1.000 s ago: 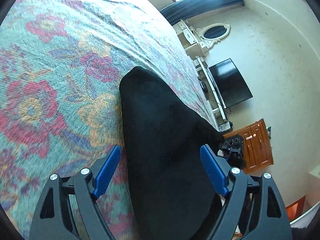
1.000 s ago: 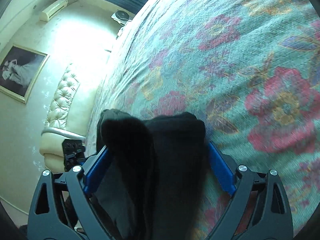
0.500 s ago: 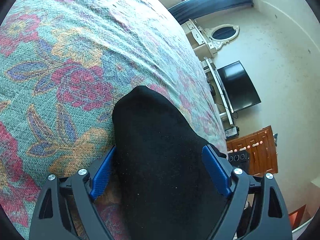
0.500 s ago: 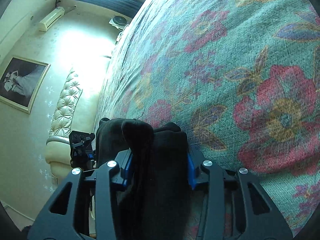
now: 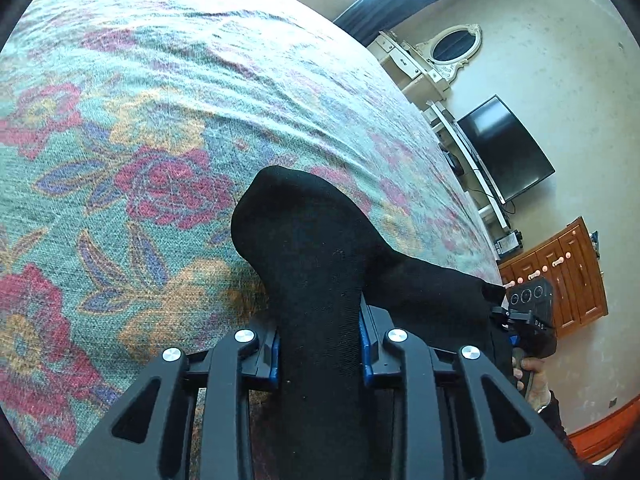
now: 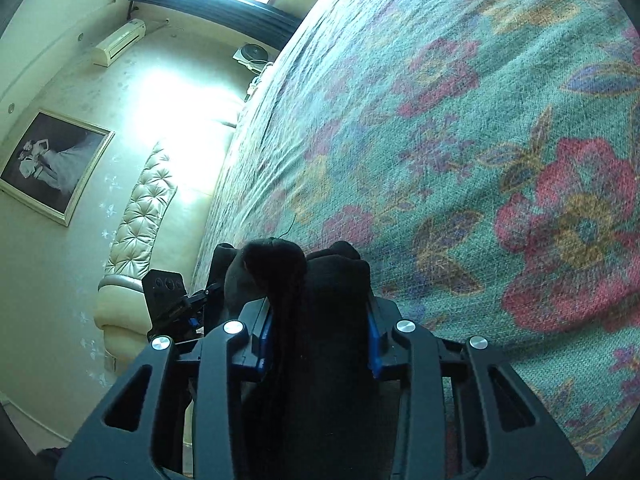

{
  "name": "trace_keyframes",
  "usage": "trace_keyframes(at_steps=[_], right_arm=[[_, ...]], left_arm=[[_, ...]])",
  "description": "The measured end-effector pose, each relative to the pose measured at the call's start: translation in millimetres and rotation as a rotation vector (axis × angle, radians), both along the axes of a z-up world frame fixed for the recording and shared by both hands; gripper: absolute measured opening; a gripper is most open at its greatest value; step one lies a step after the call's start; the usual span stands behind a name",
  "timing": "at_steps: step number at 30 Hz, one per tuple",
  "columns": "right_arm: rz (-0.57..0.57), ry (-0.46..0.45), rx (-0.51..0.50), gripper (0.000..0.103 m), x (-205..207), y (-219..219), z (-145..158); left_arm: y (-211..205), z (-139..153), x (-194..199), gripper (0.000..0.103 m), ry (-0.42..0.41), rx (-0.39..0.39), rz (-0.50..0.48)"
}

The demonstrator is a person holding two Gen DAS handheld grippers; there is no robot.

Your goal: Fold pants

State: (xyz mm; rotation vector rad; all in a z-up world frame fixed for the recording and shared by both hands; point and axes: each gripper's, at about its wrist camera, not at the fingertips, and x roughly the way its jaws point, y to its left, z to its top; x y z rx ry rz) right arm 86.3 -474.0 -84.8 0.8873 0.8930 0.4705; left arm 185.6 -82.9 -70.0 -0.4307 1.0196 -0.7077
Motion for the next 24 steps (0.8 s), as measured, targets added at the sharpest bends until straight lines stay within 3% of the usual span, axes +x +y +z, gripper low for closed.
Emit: trace_keyframes(at_steps=[11,24], right_arm=[[0.050,-0.061,-0.004,0.031,26,32,29],[0.122,-0.041,0.066,0.031,128,113,22]], left_arm=[[40,21,5,0.020,-0.053,-0.021,0.098],[115,40,62,0.020,-0.065,0.062,0.224]])
